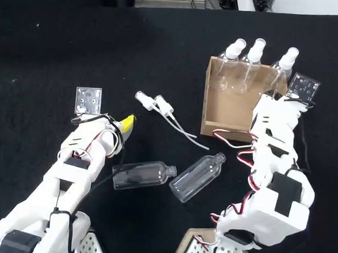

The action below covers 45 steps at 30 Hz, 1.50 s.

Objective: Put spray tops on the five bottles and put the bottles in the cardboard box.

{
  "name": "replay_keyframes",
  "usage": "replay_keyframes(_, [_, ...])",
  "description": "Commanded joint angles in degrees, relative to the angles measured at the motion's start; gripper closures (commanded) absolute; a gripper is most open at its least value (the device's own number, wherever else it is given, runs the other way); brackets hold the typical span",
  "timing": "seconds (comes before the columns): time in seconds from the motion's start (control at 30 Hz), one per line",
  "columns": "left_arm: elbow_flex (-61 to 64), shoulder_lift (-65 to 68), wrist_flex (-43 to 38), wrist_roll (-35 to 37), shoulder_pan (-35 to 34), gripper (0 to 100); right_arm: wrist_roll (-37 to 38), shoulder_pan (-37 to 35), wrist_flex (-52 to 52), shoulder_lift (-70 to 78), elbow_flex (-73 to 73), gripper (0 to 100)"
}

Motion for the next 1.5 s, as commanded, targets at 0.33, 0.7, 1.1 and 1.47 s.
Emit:
replay_keyframes(0.33, [-0.22,-1.41,-0.79,-0.53,0.66,75,-0.53,-0.7,-1.32,5.76,-8.57,98.3])
replay_keyframes(0.7, [-0.22,-1.41,-0.79,-0.53,0.66,75,-0.53,-0.88,-1.58,6.29,-9.98,98.3])
replay_keyframes(1.1, [-0.22,-1.41,-0.79,-0.62,0.66,75,-0.18,-2.64,-1.58,6.37,-9.98,98.3])
replay_keyframes(1.47, [-0.22,-1.41,-0.79,-0.7,0.66,75,-0.26,-2.81,-1.58,6.37,-9.98,98.3])
